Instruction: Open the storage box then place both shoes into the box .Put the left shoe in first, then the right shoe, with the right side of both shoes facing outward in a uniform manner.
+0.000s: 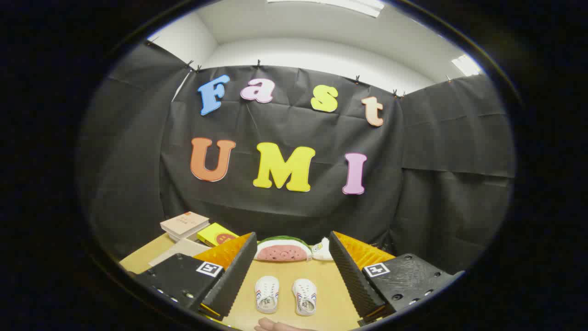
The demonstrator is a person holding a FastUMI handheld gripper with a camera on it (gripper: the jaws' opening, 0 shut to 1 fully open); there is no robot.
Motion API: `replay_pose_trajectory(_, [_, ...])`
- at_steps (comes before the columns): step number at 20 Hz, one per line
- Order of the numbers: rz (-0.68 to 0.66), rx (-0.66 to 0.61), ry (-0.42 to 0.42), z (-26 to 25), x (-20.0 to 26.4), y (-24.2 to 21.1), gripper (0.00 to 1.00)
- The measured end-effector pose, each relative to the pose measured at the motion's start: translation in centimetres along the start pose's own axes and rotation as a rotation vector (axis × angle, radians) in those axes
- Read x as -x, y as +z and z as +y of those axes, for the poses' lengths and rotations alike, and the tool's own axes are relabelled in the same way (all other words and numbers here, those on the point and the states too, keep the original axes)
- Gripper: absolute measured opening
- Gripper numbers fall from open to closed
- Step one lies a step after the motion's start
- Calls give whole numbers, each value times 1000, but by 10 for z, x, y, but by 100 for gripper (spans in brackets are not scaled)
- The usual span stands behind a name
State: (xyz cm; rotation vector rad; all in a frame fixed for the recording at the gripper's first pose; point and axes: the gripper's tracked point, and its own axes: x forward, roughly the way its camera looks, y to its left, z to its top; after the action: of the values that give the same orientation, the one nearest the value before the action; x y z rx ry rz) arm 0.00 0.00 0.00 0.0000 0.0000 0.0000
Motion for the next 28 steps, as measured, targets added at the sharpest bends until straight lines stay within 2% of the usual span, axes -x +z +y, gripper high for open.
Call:
replay_pose_trajectory(9, [-8, -44, 6, -19, -14, 4, 95])
replay_pose_trajectory(19, [55, -80, 30, -48, -32, -29, 95])
replay_pose_trajectory(24, [156, -107, 103, -41, -71, -63, 95])
replay_pose_trajectory(28, [261, -132, 217, -14, -107, -96, 95])
